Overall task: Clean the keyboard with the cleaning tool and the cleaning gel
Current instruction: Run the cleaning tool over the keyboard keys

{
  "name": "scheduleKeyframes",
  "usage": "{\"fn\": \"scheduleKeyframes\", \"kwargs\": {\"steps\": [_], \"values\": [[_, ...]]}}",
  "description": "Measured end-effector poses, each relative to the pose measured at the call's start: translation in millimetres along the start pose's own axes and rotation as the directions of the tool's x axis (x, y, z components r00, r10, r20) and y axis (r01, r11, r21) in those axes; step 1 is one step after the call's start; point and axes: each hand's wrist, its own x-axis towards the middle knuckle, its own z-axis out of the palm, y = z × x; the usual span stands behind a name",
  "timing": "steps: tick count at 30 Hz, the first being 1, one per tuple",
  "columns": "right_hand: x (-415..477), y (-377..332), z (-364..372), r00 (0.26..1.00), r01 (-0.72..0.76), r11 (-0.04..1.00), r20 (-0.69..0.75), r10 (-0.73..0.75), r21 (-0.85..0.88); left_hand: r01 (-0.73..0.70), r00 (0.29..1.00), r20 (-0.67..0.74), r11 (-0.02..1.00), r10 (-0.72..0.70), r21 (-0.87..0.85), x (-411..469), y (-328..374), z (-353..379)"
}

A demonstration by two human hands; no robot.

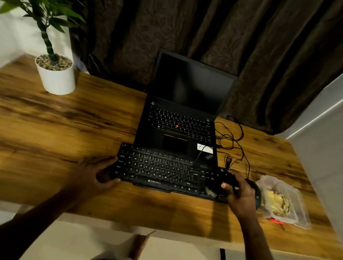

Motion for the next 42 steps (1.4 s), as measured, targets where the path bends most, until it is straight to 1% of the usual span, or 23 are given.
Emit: {"fn": "scheduleKeyframes", "kwargs": {"steps": [2, 4, 7, 11, 13, 15, 18, 22, 28, 30, 32, 34, 36, 40, 42], "values": [[-2.4, 2.8, -0.4, 0.999, -0.012, 1.0, -0.04, 0.011, -0.016, 0.001, 1.0, -0.004, 1.0, -0.001, -0.001, -0.2, 2.7, -1.0], [-2.7, 3.8, 4.6, 0.999, -0.02, 0.998, -0.041, 0.018, -0.055, 0.003, 1.0, -0.005, 1.0, -0.003, -0.001, 0.2, 2.8, -1.5], [0.4, -9.7, 15.1, 1.0, 0.03, 0.999, 0.009, -0.029, -0.021, -0.012, 1.0, -0.019, 1.0, 0.012, -0.012, 0.4, 2.4, -1.7], [6.2, -21.7, 23.6, 0.996, 0.054, 0.998, 0.068, -0.056, 0.024, -0.003, 1.0, -0.015, 1.0, 0.003, -0.025, 0.0, 2.7, -0.9], [9.3, -16.8, 20.9, 0.996, 0.06, 0.998, 0.059, -0.061, 0.02, -0.006, 1.0, -0.003, 0.999, 0.006, -0.046, -0.3, -1.4, 0.6], [11.9, -7.8, 14.3, 0.998, 0.059, 0.998, 0.02, -0.058, -0.025, -0.033, 0.999, -0.01, 0.998, 0.033, -0.045, -0.2, -6.5, 3.4], [15.9, -1.8, 7.8, 0.998, 0.057, 0.997, -0.038, -0.059, -0.056, -0.01, 1.0, -0.007, 0.999, 0.01, -0.049, 0.0, -4.5, 2.6], [21.2, -12.7, 16.6, 0.995, 0.096, 0.993, 0.005, -0.096, -0.065, -0.009, 1.0, 0.001, 1.0, 0.009, -0.03, 1.5, -3.8, 2.3], [28.0, -21.0, 22.6, 0.999, 0.038, 0.996, 0.023, -0.04, 0.079, -0.034, 0.999, 0.003, 0.999, 0.034, -0.016, 2.3, -9.8, 6.9], [30.4, -15.3, 13.2, 0.999, 0.043, 0.998, 0.003, -0.043, 0.05, -0.042, 0.999, 0.012, 0.999, 0.042, -0.019, 3.0, -9.9, 6.0], [34.0, -7.0, 3.4, 0.998, 0.069, 0.997, -0.012, -0.069, -0.027, -0.051, 0.999, -0.009, 0.998, 0.051, -0.022, 3.5, -7.7, 5.1], [37.9, -1.3, -1.5, 0.998, 0.058, 0.995, -0.021, -0.06, -0.087, -0.062, 0.998, -0.029, 0.998, 0.061, -0.02, 3.0, -7.3, 5.8], [40.5, -4.3, 0.3, 0.999, 0.044, 0.997, -0.01, -0.044, -0.057, -0.071, 0.997, -0.027, 0.997, 0.071, -0.022, 2.8, -8.8, 7.2], [44.7, -22.6, 21.4, 0.99, 0.117, 0.993, 0.084, -0.116, -0.005, -0.066, 0.997, -0.031, 0.998, 0.065, -0.024, 3.5, -6.9, 5.9], [46.9, -28.9, 27.1, 0.99, 0.067, 0.998, 0.127, -0.069, 0.02, -0.062, 0.998, -0.015, 0.998, 0.062, -0.017, 2.8, -6.4, 4.5]]}}
